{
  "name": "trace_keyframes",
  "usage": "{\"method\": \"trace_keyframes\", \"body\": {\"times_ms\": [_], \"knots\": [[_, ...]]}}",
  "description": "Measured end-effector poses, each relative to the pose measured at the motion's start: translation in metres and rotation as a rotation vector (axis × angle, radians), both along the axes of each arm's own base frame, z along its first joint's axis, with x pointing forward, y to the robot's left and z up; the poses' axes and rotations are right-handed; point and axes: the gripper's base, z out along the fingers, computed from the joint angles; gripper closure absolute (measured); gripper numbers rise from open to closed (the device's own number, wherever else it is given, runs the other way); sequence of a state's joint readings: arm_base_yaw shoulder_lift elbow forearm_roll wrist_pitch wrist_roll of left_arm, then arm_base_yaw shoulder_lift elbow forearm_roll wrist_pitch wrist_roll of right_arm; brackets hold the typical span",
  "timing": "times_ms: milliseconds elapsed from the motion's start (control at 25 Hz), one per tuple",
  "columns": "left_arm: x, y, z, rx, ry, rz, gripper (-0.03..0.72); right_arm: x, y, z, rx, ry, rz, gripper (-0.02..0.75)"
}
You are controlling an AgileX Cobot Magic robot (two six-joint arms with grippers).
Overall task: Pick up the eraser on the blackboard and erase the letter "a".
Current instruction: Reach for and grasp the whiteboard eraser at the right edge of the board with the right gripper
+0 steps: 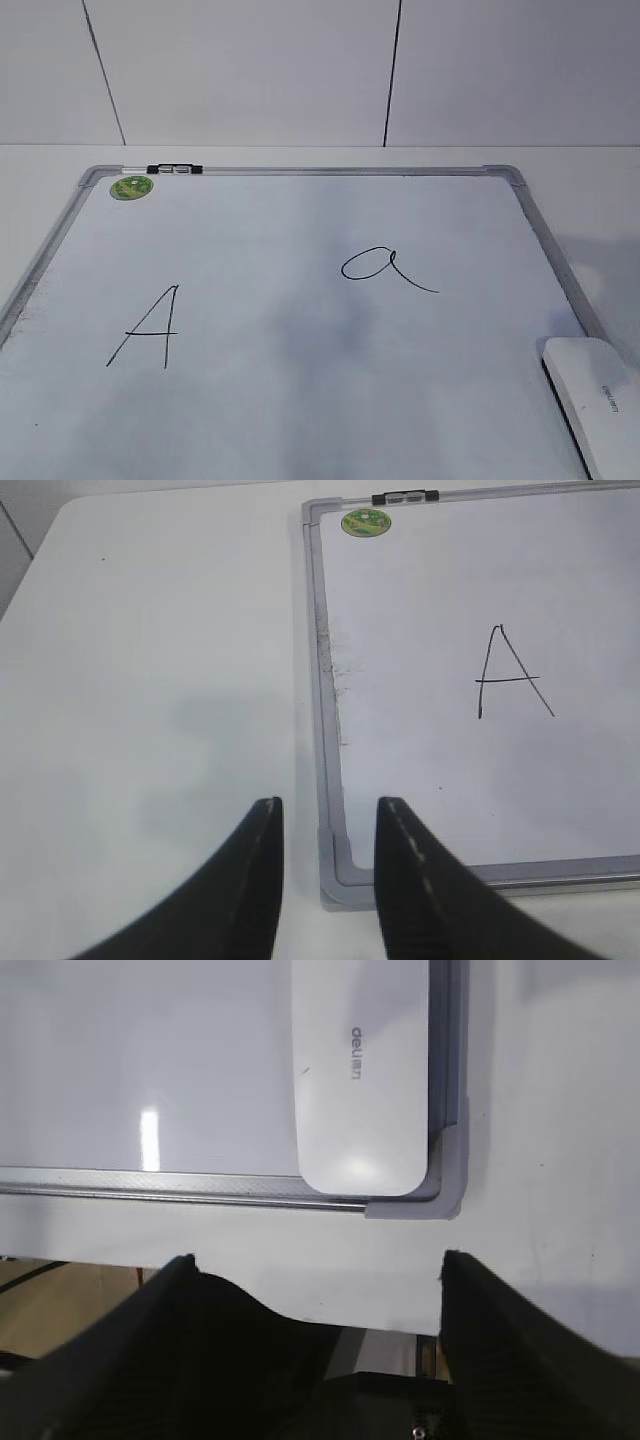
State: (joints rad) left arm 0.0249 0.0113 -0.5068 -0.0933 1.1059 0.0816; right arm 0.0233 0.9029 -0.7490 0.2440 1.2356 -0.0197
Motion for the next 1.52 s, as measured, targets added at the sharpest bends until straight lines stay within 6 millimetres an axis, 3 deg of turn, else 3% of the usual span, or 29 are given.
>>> {"method": "trace_keyframes", "body": {"times_ms": [600,840,1520], "knots": [[0.0,0.0,0.0,0.0,0.0,0.0,0.454,0.031,0.013,-0.01,0.021,0.119,0.058,0.146],[0.0,0.0,0.0,0.0,0.0,0.0,0.454,0.041,0.017,-0.024,-0.099,0.19,0.065,0.146],[0.0,0.0,0.0,0.0,0.0,0.0,0.454,0.063,0.021,-0.032,-0.095,0.078,0.034,0.146]]}}
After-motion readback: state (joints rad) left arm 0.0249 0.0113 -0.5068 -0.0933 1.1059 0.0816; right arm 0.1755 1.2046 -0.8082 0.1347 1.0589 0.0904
